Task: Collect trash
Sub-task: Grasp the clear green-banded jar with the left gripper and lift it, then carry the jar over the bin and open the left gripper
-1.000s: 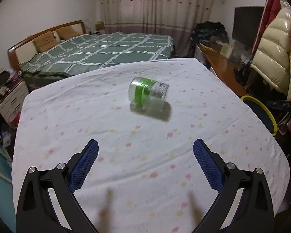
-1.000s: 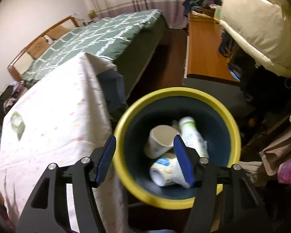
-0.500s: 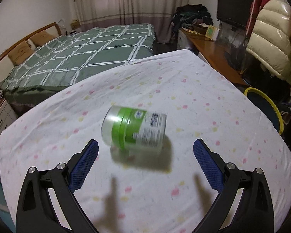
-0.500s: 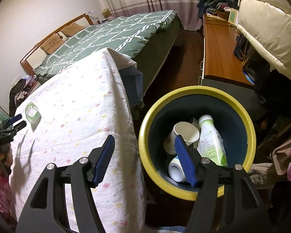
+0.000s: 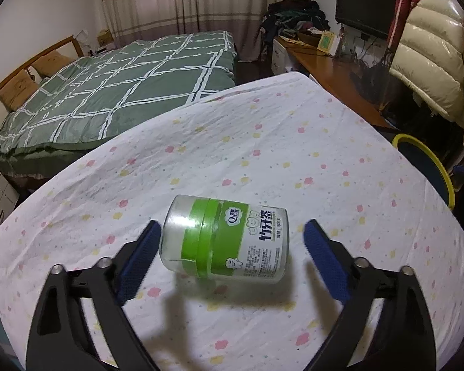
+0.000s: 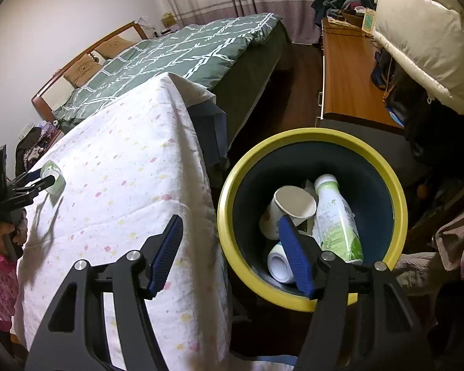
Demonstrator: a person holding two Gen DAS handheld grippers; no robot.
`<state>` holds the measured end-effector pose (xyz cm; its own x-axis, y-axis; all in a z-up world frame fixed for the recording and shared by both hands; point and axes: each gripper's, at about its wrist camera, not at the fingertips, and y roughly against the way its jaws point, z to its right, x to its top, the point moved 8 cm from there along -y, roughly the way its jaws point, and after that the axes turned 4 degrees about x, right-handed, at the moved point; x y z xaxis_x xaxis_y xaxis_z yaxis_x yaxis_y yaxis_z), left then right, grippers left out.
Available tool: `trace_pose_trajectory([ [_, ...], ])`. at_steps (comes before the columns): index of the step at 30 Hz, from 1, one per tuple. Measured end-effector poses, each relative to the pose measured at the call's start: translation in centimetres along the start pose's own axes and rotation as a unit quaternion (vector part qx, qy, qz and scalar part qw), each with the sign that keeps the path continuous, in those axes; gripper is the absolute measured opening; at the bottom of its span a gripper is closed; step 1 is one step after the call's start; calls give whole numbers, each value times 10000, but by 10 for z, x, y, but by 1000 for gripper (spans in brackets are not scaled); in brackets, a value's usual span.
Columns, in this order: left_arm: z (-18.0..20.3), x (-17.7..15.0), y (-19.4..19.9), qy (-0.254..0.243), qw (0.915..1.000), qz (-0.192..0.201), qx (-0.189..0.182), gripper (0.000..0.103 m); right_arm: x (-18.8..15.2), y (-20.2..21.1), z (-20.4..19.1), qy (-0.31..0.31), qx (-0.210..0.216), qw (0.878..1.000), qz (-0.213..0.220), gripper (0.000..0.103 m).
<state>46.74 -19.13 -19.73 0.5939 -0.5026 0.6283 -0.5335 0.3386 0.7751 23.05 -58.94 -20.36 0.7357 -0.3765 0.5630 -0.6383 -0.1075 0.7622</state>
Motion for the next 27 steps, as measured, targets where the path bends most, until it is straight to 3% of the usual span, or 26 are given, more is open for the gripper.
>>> trace_pose_trajectory([
  [4, 0, -2, 0, -30, 10000, -29, 76, 72, -2, 2, 0, -22, 17, 10000, 17, 61],
  [12, 18, -11, 28, -6, 9999, -41, 166, 72, -13, 23, 0, -59, 123, 9997, 201, 61],
  [16, 53, -9, 52, -220, 9997, 25, 90, 72, -22, 41, 5, -80, 79, 9993, 344, 61],
  [22, 140, 8, 86, -626, 9971, 169, -404, 72, -43, 71, 23, -140, -141, 9985, 514, 61],
  [27, 231, 31, 96, -1129, 9894, 290, -870, 72, -64, 98, 47, -283, -426, 9962, 701, 61],
])
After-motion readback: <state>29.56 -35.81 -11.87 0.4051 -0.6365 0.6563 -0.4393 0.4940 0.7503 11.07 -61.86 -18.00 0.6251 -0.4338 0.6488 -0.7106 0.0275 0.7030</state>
